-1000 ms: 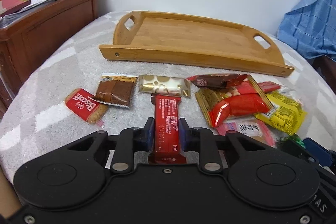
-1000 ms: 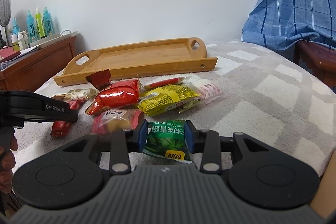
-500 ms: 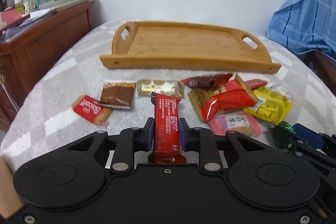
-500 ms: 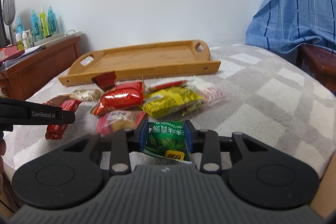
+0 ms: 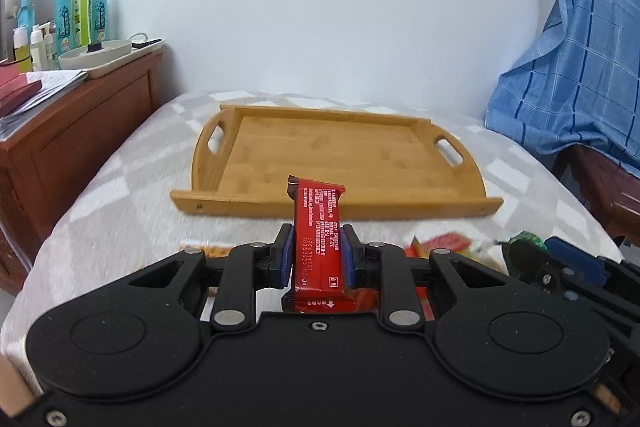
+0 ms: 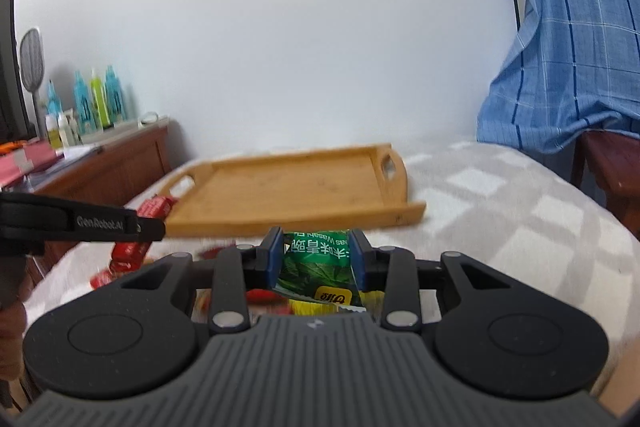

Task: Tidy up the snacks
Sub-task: 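Lift the red bar and green packet and carry both over the tray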

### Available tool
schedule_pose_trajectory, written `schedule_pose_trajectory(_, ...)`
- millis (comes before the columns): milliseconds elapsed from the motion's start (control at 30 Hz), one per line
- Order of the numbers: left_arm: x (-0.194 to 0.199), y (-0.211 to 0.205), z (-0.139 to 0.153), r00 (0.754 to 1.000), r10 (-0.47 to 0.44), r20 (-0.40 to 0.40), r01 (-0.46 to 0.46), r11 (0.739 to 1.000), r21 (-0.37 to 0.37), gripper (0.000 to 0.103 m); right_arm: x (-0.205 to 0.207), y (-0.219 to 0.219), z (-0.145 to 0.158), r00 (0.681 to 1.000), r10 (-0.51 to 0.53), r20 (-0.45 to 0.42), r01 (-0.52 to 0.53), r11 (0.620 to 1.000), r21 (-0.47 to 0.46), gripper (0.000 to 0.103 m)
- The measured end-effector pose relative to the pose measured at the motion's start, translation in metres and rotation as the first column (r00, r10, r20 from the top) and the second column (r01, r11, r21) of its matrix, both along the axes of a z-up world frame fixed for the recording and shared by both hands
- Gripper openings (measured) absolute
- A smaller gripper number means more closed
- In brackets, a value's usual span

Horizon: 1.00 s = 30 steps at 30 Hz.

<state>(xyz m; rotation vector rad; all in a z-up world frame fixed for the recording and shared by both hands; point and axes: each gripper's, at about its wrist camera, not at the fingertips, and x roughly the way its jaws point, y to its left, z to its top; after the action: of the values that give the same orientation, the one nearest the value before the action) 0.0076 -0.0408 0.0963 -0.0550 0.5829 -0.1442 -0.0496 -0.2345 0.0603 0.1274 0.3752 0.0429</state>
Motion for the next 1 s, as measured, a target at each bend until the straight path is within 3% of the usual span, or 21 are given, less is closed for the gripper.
schedule_pose_trajectory(200,0.031,-0.002,0.017,1.000,-0.014,-0.026,0.013,1.000,-0.022,0.023,0.034,-0.017,0.019,1.000,0.009,-0.010,-0.009,0.999,0.039,0.038)
schedule_pose_trajectory(367,0.064,-0.001,0.047,0.999,-0.035,-0.037,0.033,0.997,-0.075,0.023,0.071,-0.028,0.055,1.000,0.017,-0.007,-0.016,0.999,0.044,0.039)
schedule_pose_trajectory(567,0.111,-0.006,0.081,0.998,-0.064,-0.004,0.063,0.990,-0.122,0.023,0.132,-0.037,0.090,0.999,0.030,-0.013,-0.029,0.994,0.102,0.039)
schedule_pose_trajectory(767,0.174,-0.016,0.079,0.995,-0.092,-0.039,0.085,0.984,-0.158,0.023,0.200,-0.046,0.078,0.999,0.036,-0.003,-0.036,0.991,0.130,0.039)
schedule_pose_trajectory(900,0.211,-0.027,0.057,0.994,-0.111,-0.023,0.105,0.981,-0.161,0.023,0.245,-0.063,0.052,0.997,0.041,-0.067,-0.026,0.977,0.212,0.039)
schedule_pose_trajectory(1000,0.238,-0.035,0.035,0.992,-0.103,-0.070,0.090,0.981,-0.170,0.023,0.270,-0.073,0.034,0.994,0.056,-0.097,-0.030,0.968,0.250,0.039)
